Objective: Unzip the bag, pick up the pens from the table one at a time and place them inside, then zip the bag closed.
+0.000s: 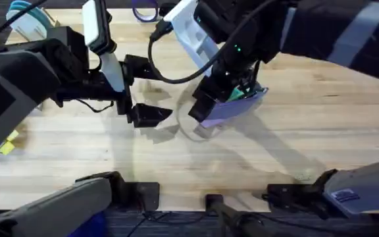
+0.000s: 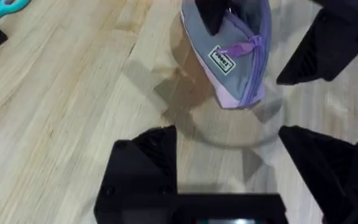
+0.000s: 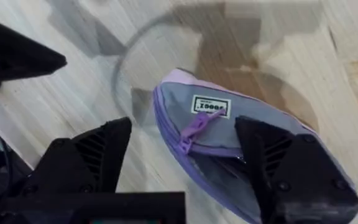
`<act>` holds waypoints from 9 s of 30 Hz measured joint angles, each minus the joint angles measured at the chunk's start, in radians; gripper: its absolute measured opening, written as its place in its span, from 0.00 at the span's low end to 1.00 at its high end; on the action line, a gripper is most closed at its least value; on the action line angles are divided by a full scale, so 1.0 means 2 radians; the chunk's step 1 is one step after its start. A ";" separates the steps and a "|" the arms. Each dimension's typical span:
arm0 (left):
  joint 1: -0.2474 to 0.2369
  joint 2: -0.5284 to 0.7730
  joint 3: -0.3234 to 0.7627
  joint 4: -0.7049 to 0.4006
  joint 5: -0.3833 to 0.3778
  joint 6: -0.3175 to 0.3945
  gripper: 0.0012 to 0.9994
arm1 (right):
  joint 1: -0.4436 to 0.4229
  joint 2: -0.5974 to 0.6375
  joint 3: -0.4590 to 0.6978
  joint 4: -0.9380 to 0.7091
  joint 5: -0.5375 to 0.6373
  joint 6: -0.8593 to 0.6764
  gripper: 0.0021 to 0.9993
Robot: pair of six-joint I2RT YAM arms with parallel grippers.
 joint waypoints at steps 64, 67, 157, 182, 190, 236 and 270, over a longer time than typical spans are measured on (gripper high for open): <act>0.000 0.000 0.000 0.000 0.000 0.000 0.99 | 0.001 -0.075 0.004 -0.022 0.002 0.001 0.03; 0.000 0.000 0.000 0.000 0.000 0.000 0.99 | 0.001 -0.083 0.004 -0.026 0.004 0.001 0.03; -0.244 0.128 -0.145 0.573 0.039 -0.392 1.00 | 0.001 -0.084 0.004 -0.032 0.019 0.001 0.03; -0.244 0.128 -0.145 0.586 0.037 -0.397 0.05 | 0.001 -0.084 0.004 -0.031 0.020 0.001 0.03; -0.244 0.128 -0.145 0.586 0.037 -0.397 0.04 | -0.014 -0.084 0.004 -0.031 0.021 0.001 0.03; -0.244 0.128 -0.145 0.585 0.035 -0.398 0.04 | -0.169 -0.087 0.006 -0.085 -0.008 0.340 0.36; -0.244 0.128 -0.145 0.585 0.035 -0.397 0.04 | -0.117 -0.087 0.007 -0.060 -0.095 0.584 1.00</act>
